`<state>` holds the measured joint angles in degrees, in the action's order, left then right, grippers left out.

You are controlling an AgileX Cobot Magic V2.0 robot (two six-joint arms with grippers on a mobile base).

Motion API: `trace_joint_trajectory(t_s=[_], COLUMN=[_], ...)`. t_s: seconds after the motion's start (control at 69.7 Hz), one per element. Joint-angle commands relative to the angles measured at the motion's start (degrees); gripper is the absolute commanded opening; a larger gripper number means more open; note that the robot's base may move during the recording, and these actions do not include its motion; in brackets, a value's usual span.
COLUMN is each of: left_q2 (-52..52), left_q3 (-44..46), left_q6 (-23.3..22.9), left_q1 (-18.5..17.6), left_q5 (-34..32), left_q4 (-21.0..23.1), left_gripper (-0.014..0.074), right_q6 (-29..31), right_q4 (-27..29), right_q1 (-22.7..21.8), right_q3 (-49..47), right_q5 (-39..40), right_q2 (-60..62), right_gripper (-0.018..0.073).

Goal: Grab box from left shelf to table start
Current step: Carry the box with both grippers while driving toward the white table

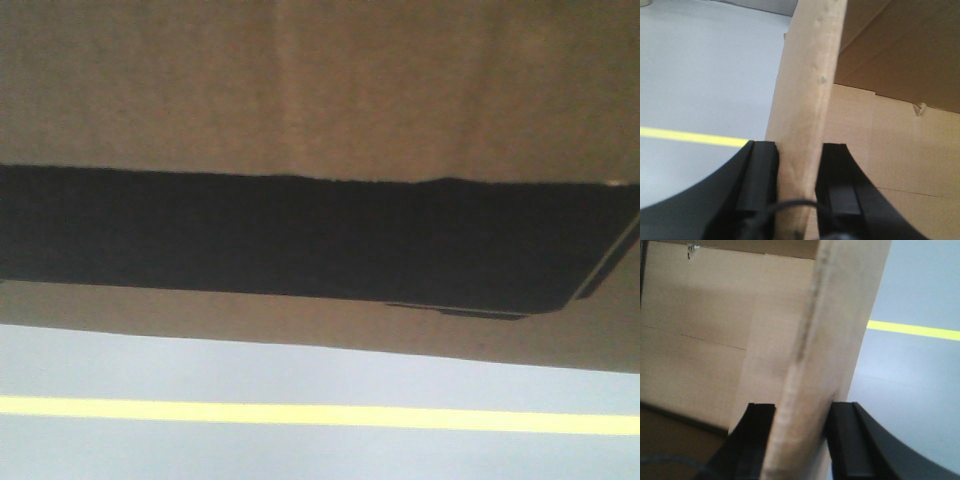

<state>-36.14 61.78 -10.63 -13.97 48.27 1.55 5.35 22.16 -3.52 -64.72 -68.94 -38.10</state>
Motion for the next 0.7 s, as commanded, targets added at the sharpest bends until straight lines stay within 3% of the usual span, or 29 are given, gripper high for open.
trace_joint_trajectory(t_s=[0.0, 0.689], left_q2=[0.81, 0.81], left_q3=[2.16, 2.16], left_q6=[6.24, 6.24], left_q1=[-1.07, -1.07], left_q5=[-5.09, -5.09], left_q4=[7.71, 7.71], left_gripper=[-0.0092, -0.0092], right_q6=[1.63, 1.63], right_q4=[0.10, 0.10], right_q1=[-0.51, -0.51], right_q3=[-1.78, -1.78], right_q5=[9.61, 9.61], right_q2=[-0.55, -0.55], right_gripper=[0.0057, 0.0057])
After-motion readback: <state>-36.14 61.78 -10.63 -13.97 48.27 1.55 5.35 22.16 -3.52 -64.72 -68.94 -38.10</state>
